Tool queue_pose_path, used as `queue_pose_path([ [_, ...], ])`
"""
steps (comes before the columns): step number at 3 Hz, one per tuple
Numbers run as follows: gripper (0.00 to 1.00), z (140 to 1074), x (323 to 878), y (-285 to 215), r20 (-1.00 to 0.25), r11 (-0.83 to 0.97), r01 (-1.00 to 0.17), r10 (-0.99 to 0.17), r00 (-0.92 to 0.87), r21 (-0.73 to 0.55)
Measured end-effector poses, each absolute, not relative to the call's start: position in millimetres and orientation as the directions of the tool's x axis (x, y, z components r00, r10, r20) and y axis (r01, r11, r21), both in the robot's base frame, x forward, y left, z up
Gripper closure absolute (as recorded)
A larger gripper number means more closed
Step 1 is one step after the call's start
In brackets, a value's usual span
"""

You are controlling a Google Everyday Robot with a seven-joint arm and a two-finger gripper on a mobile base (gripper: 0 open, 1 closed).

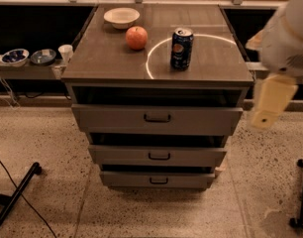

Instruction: Open top drawer

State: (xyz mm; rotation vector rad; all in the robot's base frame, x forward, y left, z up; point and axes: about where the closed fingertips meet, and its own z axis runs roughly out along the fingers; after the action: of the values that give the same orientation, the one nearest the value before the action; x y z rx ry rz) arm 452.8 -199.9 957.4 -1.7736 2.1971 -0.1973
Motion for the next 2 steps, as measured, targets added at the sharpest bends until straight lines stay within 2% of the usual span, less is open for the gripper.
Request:
queue_pose_path([
  [1,0.0,926,465,-179,-0.039,0.129,-0.904,-0.992,-0.124,-0.407],
  [2,0.0,899,471,-178,-0.011,0.093,-0.902,-0.995,-0.098,-0.422],
])
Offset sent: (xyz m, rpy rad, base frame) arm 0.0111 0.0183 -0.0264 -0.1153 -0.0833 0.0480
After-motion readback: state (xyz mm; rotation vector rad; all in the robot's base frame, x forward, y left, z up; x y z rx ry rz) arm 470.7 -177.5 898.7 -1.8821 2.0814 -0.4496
